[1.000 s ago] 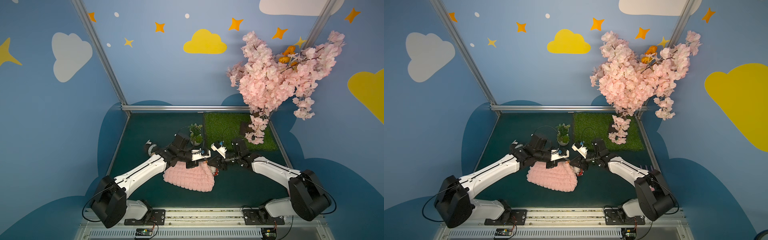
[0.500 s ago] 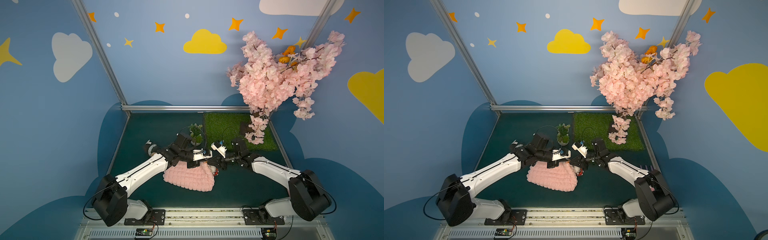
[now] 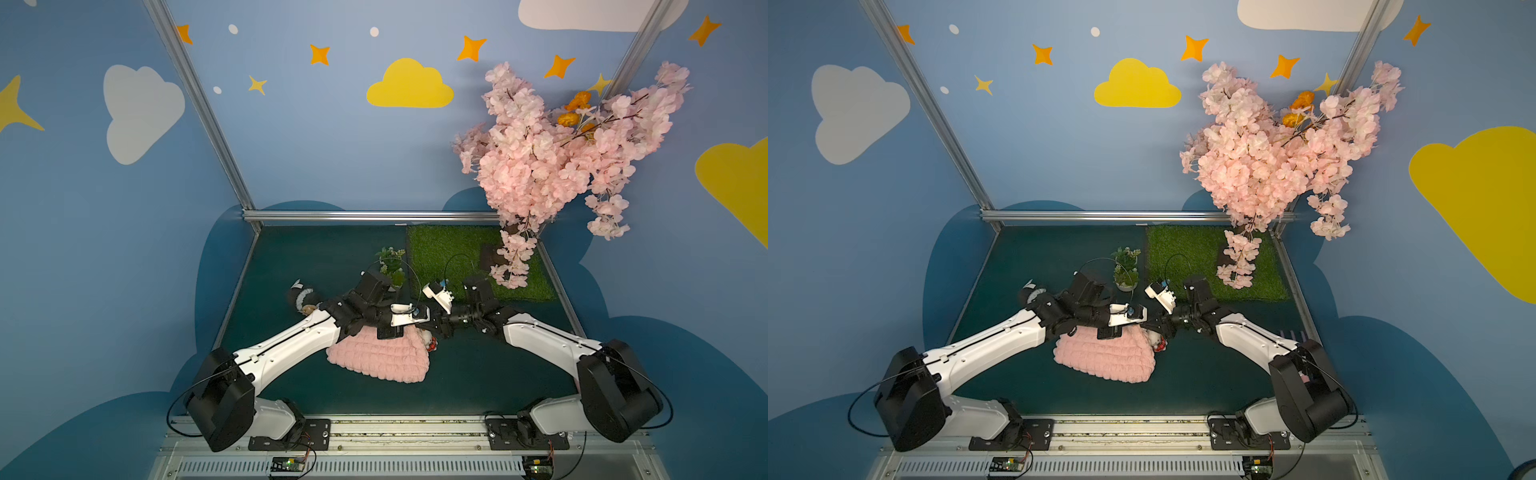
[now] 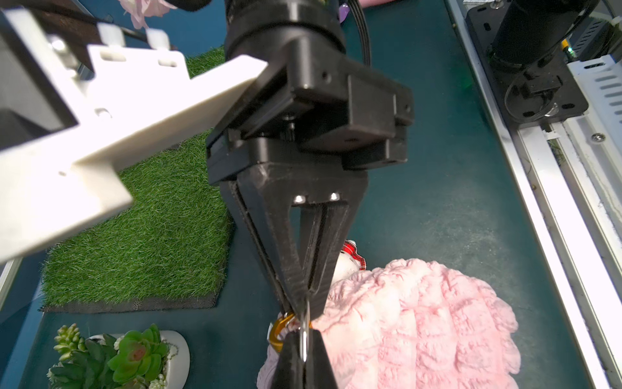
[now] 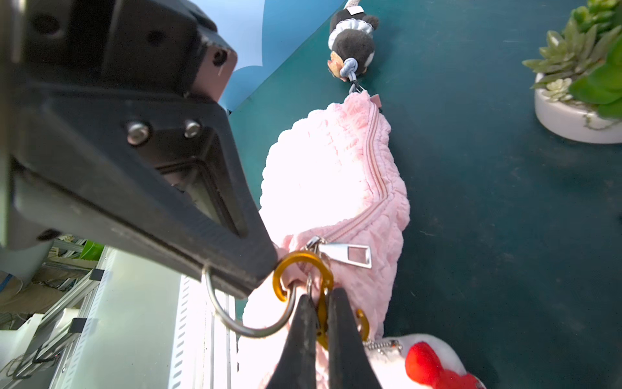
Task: Remove the decoration from the bag
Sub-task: Remove the decoration item from the bag.
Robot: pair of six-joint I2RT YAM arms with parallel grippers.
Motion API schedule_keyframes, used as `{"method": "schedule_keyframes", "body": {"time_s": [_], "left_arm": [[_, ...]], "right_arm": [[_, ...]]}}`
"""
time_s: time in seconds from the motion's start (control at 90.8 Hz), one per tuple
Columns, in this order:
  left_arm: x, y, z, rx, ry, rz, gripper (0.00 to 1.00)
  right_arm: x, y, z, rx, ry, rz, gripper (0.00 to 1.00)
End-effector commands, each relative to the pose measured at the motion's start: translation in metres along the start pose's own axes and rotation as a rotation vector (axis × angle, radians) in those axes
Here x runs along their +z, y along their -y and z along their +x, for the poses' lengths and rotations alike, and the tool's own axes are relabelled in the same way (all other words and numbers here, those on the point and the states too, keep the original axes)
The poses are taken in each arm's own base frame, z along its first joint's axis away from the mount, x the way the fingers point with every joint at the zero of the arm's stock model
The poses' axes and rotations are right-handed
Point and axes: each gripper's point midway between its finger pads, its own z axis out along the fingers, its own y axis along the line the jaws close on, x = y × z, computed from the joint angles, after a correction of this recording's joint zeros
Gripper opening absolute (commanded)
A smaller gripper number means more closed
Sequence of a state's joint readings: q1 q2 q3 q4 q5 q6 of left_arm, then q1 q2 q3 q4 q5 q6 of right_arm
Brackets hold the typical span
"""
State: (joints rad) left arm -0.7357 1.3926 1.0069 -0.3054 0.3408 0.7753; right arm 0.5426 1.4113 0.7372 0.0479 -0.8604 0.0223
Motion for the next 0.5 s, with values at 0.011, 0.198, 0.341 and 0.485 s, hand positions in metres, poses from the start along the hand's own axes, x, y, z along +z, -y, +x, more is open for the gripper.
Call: {"method": "schedule_keyframes", "body": {"time_s": [0.011, 0.198, 0.341, 0.485], "left_arm": [[0.002, -0.001, 0.000, 0.013, -0.017, 0.000, 0.02], [0.003, 0.003, 0.002, 0.006, -0.012, 0.009, 0.02], [0.007, -0.009, 0.005, -0.022, -0.019, -0.038, 0.02], [0.011, -0.013, 0.003, -0.053, -0.006, -0.044, 0.02]], "right_arm": [[-0.010, -0.006, -0.022, -0.039, 0.067, 0.017, 0.00], [-0.020, 0.002, -0.027, 0.003, 0.121, 0.056, 0.00], [-0.026, 0.017, -0.008, 0.054, 0.034, 0.145, 0.00], [-0.038, 0.039, 0.010, 0.190, 0.002, 0.241, 0.00]]}}
